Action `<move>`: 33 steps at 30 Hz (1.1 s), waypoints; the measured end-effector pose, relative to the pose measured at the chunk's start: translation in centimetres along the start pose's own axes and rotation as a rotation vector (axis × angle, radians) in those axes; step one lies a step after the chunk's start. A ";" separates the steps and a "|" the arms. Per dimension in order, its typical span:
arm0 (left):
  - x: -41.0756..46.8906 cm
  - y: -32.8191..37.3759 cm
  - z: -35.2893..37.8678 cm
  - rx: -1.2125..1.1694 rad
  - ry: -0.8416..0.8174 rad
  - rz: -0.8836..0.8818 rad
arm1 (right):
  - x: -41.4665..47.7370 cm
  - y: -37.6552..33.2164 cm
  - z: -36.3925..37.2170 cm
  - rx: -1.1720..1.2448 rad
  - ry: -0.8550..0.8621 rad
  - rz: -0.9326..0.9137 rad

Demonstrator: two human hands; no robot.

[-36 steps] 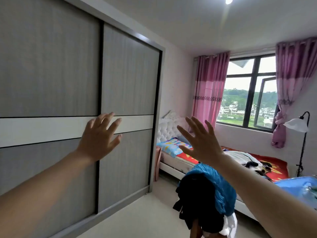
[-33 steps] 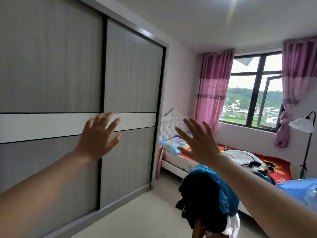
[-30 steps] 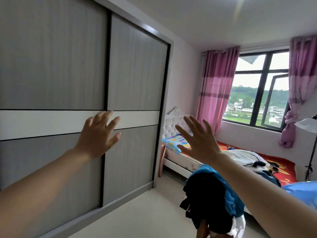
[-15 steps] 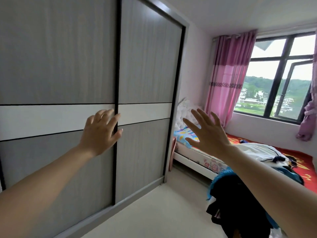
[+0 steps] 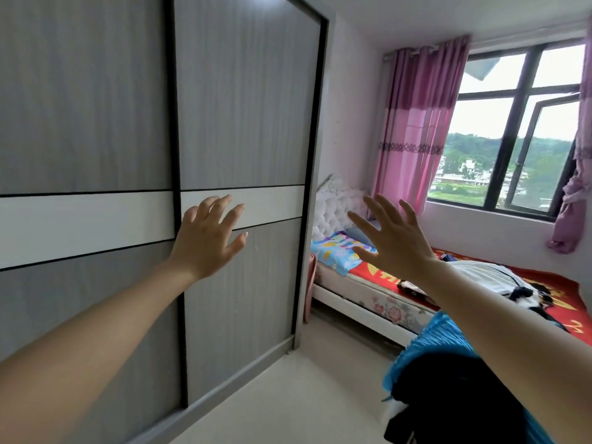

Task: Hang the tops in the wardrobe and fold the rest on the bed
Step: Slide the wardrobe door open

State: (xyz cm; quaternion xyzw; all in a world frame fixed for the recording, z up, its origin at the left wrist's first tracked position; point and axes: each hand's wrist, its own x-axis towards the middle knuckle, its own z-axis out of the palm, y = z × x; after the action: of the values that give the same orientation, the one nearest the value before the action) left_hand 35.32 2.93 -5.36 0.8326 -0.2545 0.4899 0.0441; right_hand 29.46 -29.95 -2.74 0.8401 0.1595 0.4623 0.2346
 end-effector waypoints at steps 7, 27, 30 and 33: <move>5.6 -2.4 8.3 0.051 0.028 -0.036 | 4.4 2.7 10.5 0.048 0.019 0.025; 15.4 -11.7 38.0 -0.173 -0.054 -0.105 | 13.1 4.3 37.5 0.004 -0.122 0.005; 16.4 -9.4 42.4 -0.205 -0.055 -0.016 | 11.5 6.0 40.7 -0.010 -0.165 0.010; 18.8 -6.5 47.6 -0.255 -0.095 -0.022 | 10.4 9.2 44.3 -0.014 -0.190 0.092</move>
State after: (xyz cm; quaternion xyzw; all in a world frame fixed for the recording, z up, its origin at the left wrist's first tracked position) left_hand 83.47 -13.94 -12.99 0.8453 -0.3073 0.4131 0.1427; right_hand 73.07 -43.56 -11.01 0.8849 0.0944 0.3921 0.2332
